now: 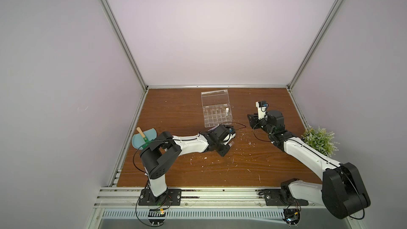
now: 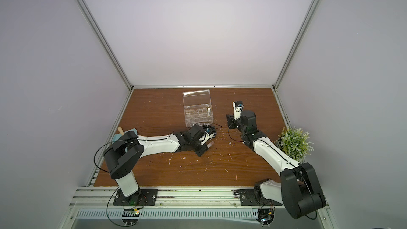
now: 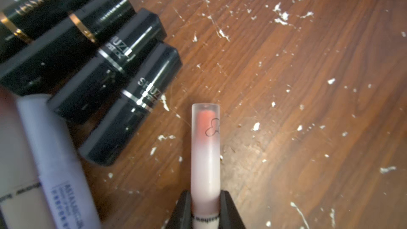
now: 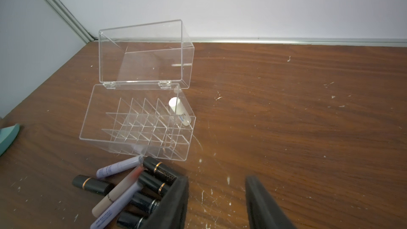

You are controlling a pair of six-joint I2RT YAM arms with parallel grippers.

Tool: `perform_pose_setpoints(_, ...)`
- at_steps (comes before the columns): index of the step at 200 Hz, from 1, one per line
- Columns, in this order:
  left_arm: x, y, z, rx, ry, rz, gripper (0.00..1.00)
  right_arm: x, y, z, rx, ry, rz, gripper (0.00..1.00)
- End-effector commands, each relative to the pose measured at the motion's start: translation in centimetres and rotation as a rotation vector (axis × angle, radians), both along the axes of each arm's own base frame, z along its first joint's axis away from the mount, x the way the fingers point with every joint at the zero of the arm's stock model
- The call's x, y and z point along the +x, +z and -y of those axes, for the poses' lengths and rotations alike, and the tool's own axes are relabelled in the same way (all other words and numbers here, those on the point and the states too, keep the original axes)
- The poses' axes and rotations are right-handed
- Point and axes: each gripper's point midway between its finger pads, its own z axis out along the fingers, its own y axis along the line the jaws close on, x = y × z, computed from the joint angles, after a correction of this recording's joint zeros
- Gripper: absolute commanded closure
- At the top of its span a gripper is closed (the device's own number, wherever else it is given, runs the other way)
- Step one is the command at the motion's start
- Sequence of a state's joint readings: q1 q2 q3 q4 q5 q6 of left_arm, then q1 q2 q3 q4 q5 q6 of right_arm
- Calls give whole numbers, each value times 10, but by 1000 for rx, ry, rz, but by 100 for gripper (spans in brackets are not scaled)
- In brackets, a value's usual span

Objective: Arrange the lipsticks in the organizer
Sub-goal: Pick up the lipstick at the center of the board.

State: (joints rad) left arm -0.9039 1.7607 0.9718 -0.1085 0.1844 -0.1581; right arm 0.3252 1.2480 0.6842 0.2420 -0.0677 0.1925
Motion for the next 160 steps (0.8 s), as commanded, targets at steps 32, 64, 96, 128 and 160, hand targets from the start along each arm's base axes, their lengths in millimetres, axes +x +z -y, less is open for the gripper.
perform_pose_setpoints(32,-23,89,15,-286,-37,28,80,-26,33,-40,142,239,-36,42)
perform_pose_setpoints(64,-24,130,11,-423,5,79,80,-43,43,-52,210,329,-65,32)
perform_pose_setpoints(96,-26,154,1,-547,30,101,80,-61,56,-69,307,446,-81,19)
perform_pose_setpoints(128,-15,151,-21,-538,119,131,81,-71,65,-80,378,525,-99,14)
perform_pose_setpoints(160,-9,152,-38,-581,186,166,81,-84,74,-97,490,662,-140,13)
